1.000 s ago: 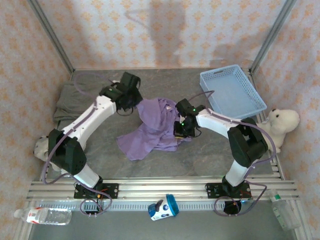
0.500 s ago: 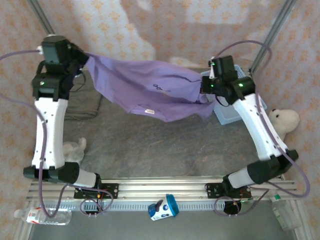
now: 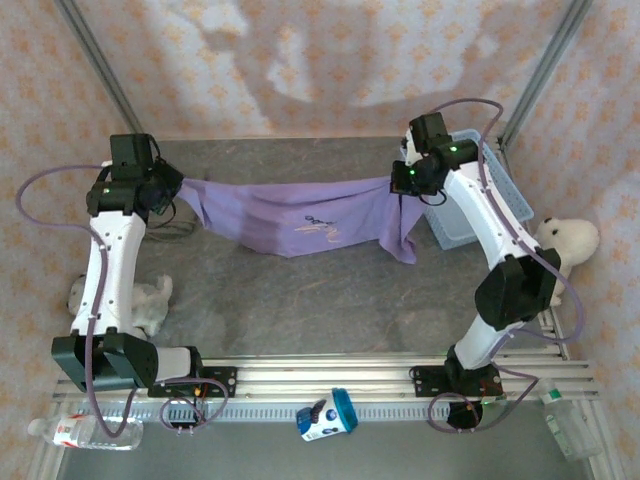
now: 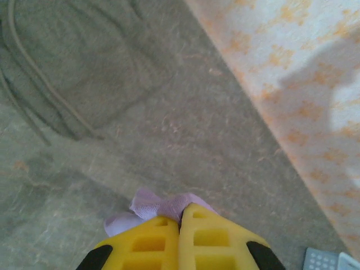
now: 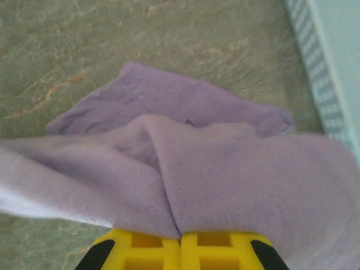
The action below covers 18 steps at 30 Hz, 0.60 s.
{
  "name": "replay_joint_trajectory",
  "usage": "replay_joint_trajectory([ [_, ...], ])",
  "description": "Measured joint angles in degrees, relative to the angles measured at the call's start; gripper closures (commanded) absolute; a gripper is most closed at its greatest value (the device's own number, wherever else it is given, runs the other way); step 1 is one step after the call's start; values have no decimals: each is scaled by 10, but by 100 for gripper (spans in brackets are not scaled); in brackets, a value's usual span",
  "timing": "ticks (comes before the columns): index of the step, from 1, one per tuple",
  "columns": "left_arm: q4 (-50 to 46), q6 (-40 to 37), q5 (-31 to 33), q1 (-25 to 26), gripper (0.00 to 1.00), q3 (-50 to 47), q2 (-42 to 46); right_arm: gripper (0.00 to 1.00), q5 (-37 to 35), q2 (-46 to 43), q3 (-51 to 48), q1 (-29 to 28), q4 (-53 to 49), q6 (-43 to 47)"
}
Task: Fold and stack the mixed laundry pile
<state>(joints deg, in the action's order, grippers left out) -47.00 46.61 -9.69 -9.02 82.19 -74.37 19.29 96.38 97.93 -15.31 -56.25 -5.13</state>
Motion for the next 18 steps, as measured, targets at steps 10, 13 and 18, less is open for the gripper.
replay_joint_trajectory([
  [10, -31, -21, 36, 0, 100, 233, 28, 100, 105, -125, 97, 0, -11, -14],
  [13, -30, -27, 56, 0, 100, 305, 38, 100, 123, -185, 106, 0, -12, -18],
  [18, -31, -39, 90, 0, 100, 384, 47, 100, 134, -254, 97, 0, -1, -35],
])
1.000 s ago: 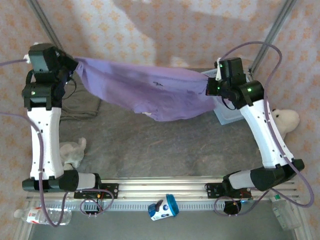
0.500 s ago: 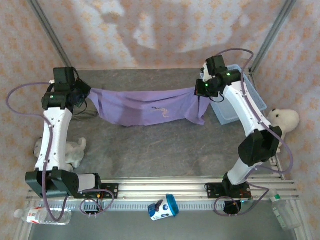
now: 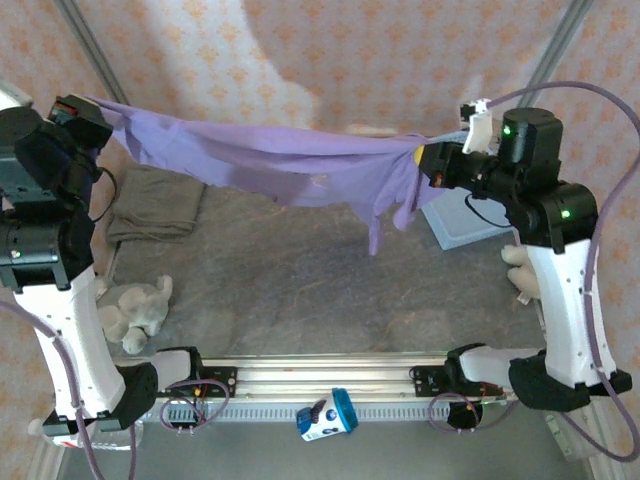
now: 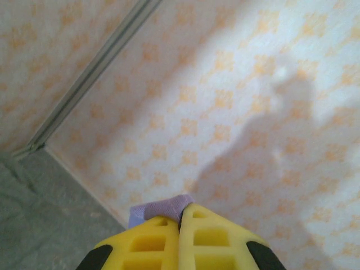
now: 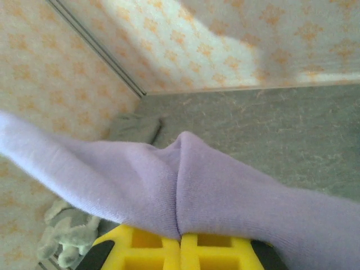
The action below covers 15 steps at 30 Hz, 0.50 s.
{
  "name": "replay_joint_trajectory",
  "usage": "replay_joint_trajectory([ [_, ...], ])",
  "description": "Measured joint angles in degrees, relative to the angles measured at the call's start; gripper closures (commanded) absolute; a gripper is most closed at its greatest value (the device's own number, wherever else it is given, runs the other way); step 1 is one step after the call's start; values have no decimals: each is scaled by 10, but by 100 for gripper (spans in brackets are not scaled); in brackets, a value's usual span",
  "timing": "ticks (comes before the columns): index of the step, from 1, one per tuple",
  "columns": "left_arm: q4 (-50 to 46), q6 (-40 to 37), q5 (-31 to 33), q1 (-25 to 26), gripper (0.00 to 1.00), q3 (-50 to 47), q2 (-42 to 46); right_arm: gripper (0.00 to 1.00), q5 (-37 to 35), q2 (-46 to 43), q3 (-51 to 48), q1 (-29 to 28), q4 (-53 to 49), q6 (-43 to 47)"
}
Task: Fold and stack the mixed laundry pile
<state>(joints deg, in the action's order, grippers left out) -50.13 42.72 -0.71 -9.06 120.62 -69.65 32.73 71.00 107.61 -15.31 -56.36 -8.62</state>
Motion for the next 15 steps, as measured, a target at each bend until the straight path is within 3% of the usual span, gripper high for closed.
replay_joint_trajectory([
  [5, 5, -8, 8, 0, 100, 44, -61, 100, -2, 40, -17, 0, 31, -24],
  [11, 15, -10, -15, -1, 100, 61, -259, 100, -39, 212, -49, 0, 70, -38],
  [12, 5, -14, -20, 0, 100, 81, -314, 89, -48, 250, -51, 0, 71, -38],
  [13, 2, -18, -24, 1, 99, 97, -351, 68, -56, 281, -51, 0, 75, -39],
  [14, -4, -24, -32, 3, 77, 126, -412, 50, -63, 320, -49, 0, 79, -42],
  [15, -17, -29, -43, 7, 48, 170, -483, 42, -70, 349, -46, 0, 80, -44],
])
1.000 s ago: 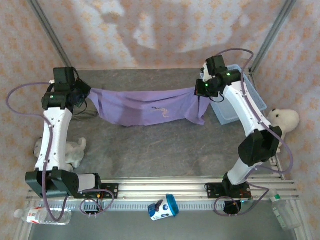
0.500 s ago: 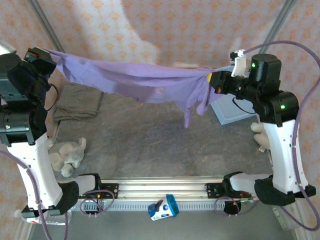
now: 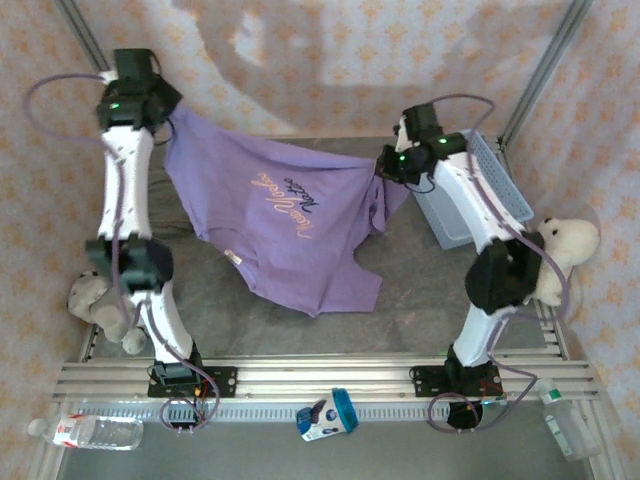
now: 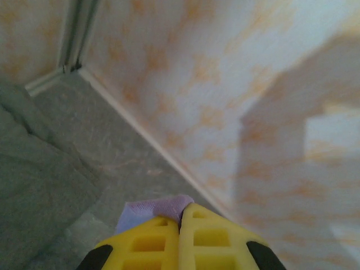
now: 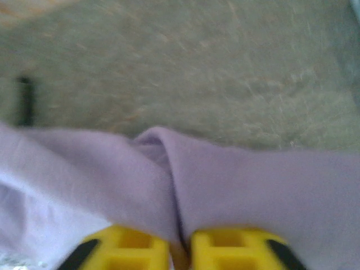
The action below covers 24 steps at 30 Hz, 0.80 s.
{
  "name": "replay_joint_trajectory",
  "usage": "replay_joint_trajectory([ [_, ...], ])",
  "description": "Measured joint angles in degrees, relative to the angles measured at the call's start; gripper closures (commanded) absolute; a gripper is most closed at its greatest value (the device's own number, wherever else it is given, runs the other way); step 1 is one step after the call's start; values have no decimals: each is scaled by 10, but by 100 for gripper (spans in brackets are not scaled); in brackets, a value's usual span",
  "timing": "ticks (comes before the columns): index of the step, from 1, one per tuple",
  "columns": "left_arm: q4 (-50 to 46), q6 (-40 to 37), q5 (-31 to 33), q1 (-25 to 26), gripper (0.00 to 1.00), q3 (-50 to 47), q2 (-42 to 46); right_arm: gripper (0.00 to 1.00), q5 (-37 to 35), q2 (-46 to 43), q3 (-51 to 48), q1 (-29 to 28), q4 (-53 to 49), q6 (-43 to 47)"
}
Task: Fold and stack the mixed laundry pile
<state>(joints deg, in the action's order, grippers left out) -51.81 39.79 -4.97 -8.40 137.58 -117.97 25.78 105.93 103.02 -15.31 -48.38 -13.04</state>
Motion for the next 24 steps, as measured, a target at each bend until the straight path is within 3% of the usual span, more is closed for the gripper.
replay_joint_trajectory([
  [1, -14, -3, -9, 3, 36, 40, -51, 38, -5, 26, 5, 0, -2, -1],
  [4, -69, -7, -40, 17, 22, 179, -207, 36, -10, 72, 21, 0, -6, -5],
  [8, -122, -15, -58, 47, 22, 172, -250, 35, -19, 44, 7, 0, -2, -5],
  [10, -112, -24, -66, 66, 22, 87, -203, 36, -27, 7, -27, 0, 4, -3],
  [15, -27, -21, -84, 134, 23, -247, 30, 36, -58, -114, -167, 0, 2, -2],
  [18, 26, -2, -93, 182, 27, -389, 142, 37, -70, -149, -231, 0, 5, -3],
  [21, 105, 50, -97, 253, 44, -541, 224, 37, -84, -168, -290, 0, 9, -7],
  [24, 155, 97, -92, 328, 55, -632, 225, 37, -97, -181, -323, 0, 9, -14],
])
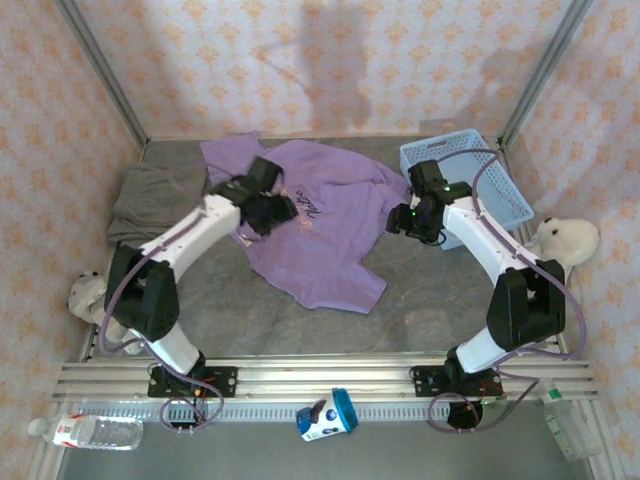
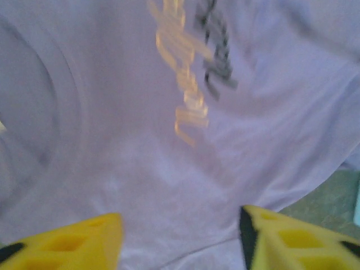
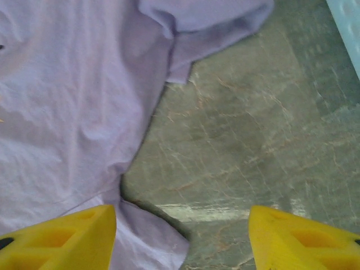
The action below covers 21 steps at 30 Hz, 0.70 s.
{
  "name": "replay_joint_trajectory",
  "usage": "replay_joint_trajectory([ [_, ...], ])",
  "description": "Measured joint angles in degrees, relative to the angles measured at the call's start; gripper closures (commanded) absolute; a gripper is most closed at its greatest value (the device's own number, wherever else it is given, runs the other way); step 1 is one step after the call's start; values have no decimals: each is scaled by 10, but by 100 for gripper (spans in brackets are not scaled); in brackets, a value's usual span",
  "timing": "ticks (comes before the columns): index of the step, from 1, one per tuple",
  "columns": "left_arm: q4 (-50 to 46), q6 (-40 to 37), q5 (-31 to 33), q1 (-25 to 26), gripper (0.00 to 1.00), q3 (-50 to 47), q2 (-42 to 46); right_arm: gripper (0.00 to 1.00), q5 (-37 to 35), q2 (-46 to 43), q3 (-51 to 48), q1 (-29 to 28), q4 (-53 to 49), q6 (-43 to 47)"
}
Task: Fold and stack the mixed laundry pile
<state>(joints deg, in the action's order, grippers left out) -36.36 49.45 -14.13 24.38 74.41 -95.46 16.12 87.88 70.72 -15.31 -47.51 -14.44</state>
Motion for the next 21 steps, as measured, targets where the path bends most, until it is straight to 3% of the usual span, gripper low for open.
replay_joint_trajectory([
  [5, 43, 68, 11, 99, 62, -58, -58, 38, -21, -19, -13, 0, 1, -8],
  [10, 58, 95, 17, 115, 62, -64, -101, 39, -38, -21, -24, 0, 9, -14],
  [17, 19, 59, 46, 69, 63, -97, -89, 44, -41, -6, -53, 0, 42, -30],
  [21, -13, 11, 82, -26, 63, -138, -56, 46, -31, 17, -69, 0, 64, -34],
])
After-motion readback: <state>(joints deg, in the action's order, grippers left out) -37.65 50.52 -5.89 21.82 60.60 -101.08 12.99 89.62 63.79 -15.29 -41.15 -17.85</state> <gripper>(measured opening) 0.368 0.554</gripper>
